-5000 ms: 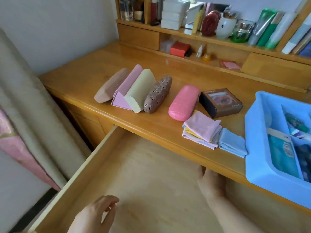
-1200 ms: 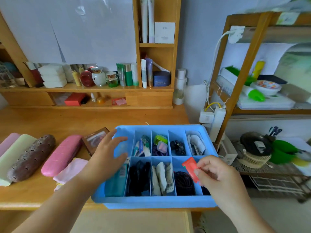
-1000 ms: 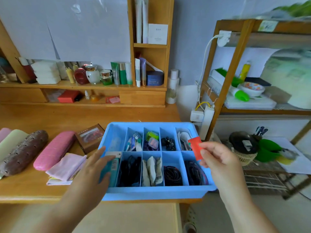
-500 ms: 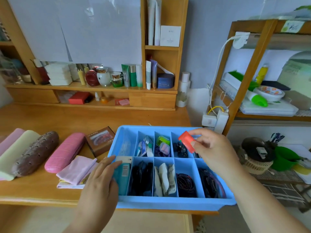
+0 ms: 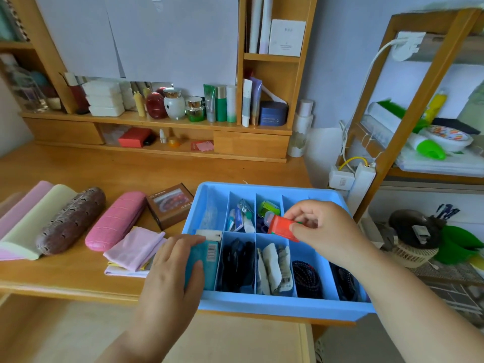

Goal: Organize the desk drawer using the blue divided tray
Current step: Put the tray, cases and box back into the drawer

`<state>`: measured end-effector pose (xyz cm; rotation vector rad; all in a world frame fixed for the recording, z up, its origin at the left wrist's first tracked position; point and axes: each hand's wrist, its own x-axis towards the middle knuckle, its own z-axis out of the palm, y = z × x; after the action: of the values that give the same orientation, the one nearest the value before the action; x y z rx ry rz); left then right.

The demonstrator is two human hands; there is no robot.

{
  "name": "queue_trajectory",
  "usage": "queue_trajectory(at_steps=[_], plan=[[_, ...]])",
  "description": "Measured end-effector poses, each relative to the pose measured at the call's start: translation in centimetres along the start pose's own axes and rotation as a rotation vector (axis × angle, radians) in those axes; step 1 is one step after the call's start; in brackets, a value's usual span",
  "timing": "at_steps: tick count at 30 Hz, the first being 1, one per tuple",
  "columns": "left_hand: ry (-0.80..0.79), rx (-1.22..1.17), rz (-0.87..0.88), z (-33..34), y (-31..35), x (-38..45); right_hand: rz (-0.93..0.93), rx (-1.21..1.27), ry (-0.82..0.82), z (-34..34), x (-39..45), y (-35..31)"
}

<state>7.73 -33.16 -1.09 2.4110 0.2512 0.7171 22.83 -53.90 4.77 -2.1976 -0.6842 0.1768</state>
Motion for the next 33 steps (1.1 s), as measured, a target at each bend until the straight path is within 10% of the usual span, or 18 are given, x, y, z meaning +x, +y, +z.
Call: queue_trajectory(at_steps=[19,33], plan=[[-0.834,0.664,0.249,-3.7,0.9,7.4,-0.060,0.026,-0.011,6.3,1.0,-3.1],[-0.631,0.622,0.530,-4.1,-1.3,6.2,-0.172,-0.137,0.050,8.4,0.2,-5.1]])
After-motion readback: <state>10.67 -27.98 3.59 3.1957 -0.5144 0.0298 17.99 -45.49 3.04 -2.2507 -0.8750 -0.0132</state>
